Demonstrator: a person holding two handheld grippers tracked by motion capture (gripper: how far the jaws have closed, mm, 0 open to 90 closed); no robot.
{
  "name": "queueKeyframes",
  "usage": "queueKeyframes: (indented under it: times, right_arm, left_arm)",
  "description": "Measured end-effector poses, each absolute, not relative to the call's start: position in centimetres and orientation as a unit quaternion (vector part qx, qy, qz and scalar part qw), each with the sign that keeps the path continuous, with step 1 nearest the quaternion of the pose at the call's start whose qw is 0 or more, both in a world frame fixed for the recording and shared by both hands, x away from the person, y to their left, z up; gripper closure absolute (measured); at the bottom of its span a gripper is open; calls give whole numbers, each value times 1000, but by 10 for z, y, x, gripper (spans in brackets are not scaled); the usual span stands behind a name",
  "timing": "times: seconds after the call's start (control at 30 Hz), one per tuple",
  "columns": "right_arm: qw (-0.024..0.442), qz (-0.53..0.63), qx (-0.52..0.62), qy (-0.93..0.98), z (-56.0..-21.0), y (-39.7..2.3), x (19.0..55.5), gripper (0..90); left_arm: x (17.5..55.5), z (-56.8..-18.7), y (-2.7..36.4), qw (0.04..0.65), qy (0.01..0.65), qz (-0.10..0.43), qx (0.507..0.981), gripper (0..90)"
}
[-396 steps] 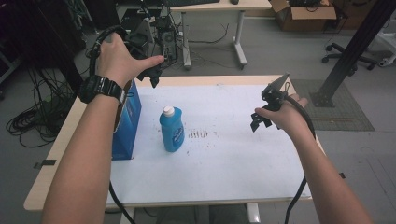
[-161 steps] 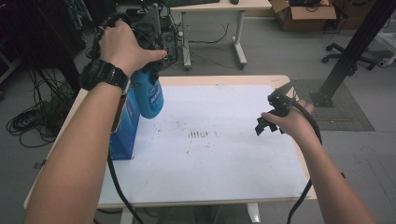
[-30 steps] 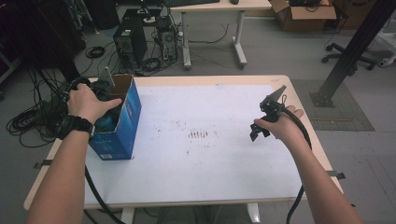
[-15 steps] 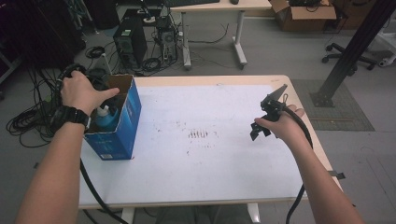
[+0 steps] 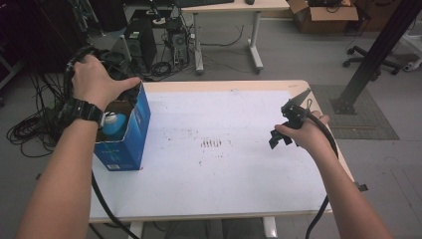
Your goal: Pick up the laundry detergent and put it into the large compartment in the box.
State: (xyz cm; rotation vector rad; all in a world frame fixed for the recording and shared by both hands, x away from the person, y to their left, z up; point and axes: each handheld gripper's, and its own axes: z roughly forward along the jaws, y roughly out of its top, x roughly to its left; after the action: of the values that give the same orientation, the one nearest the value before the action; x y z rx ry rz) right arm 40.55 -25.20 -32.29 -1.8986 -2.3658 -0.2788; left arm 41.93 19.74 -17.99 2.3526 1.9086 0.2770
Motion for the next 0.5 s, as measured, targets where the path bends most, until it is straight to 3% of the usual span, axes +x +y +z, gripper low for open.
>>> queueKeyframes:
  times: [0.5]
  right_arm:
    - [51, -96, -623, -775, -325, -261, 407, 66]
  left_arm:
    - [430, -201, 132, 67, 574, 72, 813, 143]
